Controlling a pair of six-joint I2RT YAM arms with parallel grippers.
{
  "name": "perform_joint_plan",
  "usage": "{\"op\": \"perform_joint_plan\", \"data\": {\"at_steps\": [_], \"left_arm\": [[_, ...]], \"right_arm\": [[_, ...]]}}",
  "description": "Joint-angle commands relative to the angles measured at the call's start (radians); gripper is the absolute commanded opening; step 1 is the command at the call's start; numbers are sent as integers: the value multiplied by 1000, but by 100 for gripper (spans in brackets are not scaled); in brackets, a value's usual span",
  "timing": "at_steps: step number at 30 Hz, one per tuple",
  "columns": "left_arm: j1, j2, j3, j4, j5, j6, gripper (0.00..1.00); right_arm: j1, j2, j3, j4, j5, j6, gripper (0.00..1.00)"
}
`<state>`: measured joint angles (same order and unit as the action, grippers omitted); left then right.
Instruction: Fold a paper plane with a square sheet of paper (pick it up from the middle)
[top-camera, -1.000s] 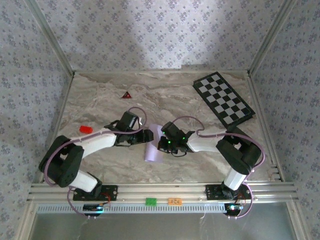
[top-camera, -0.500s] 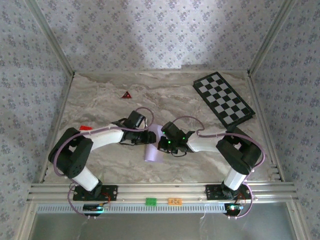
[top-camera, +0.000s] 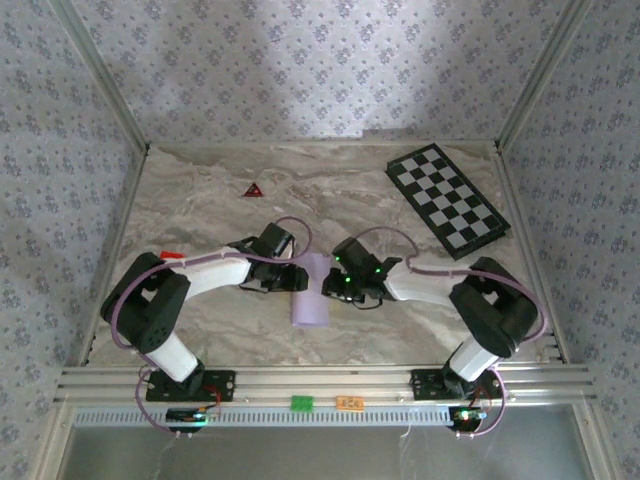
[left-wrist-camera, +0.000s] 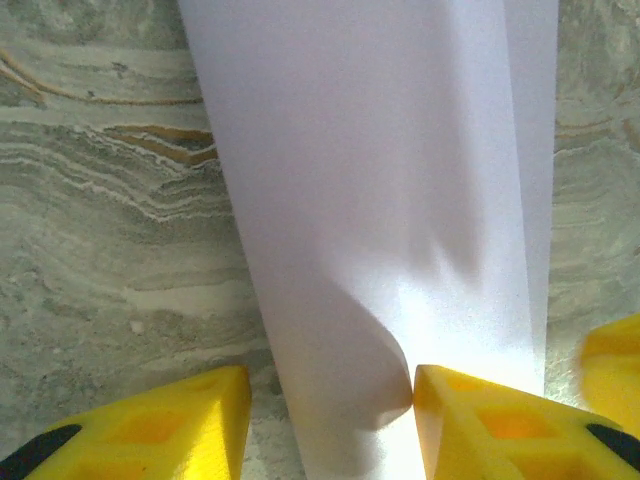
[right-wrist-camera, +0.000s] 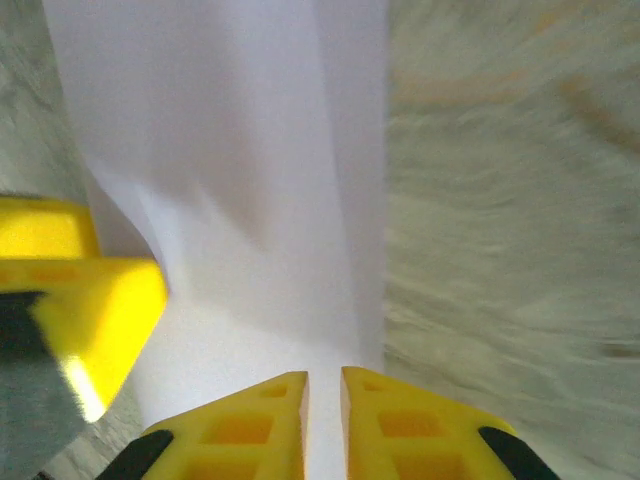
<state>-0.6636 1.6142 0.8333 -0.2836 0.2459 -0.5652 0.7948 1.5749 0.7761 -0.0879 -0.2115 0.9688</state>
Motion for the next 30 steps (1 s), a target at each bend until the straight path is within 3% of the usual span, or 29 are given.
{"op": "perform_joint_plan", "data": {"at_steps": [1, 10, 30], "left_arm": [[-4, 6, 26, -49, -17, 28, 48], [-4, 14, 50, -77, -5, 80, 48], [-16, 132, 165, -189, -9, 256, 52]], "right_arm": [[-56, -101, -23, -112, 31, -42, 21], [-175, -246, -144, -125, 30, -49, 22], [-180, -230, -165, -94, 17, -47, 22]]}}
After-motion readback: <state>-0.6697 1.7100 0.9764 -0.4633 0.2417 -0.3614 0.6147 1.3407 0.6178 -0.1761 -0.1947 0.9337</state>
